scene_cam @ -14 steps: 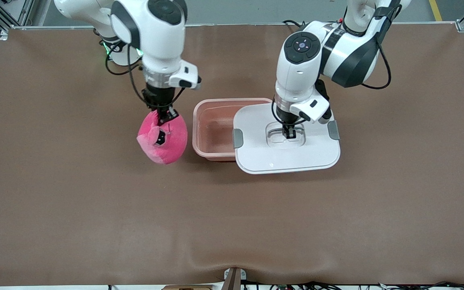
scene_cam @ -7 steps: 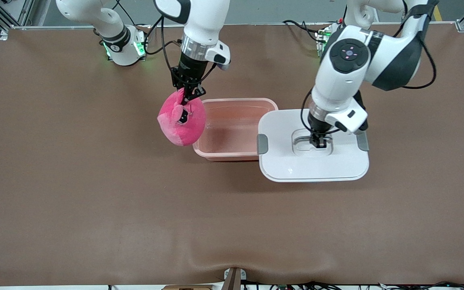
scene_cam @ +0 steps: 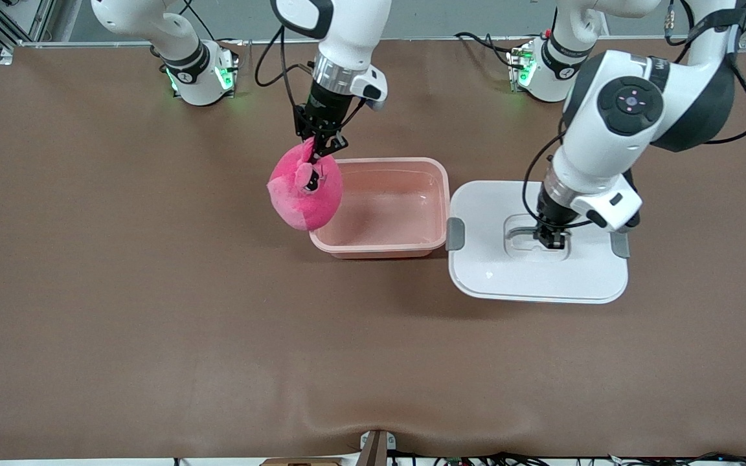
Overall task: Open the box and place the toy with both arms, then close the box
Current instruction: 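Lower the pink toy into the box and open the right gripper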
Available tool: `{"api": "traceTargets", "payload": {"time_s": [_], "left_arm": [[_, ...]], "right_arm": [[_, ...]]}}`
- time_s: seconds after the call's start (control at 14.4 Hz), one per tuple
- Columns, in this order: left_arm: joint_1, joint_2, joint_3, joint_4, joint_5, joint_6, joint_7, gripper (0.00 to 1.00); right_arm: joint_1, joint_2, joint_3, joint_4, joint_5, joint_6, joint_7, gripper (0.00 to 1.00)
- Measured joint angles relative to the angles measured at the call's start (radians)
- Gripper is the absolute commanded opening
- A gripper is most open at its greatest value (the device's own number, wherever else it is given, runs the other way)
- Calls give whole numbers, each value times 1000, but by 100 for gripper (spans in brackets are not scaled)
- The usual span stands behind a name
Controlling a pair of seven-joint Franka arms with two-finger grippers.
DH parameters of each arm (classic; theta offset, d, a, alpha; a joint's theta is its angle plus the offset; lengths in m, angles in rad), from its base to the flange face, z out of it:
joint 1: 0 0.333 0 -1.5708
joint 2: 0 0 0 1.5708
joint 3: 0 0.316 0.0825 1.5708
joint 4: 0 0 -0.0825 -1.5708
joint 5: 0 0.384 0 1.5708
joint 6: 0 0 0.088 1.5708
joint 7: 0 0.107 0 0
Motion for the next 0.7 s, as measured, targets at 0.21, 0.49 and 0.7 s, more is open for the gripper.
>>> {"api": "traceTargets", "payload": {"time_s": [0.21, 0.49, 0.7], "left_arm": [[54, 0, 0, -6, -8, 0, 99, 0], [105, 0, 0, -10, -38, 0, 199, 0], [118, 0, -1, -14, -38, 0, 231, 0]], "right_arm": [[35, 34, 0, 2, -20, 0, 45, 16], [86, 71, 0, 34, -46, -1, 111, 100], [93, 81, -1, 96, -51, -34, 117, 100]]}}
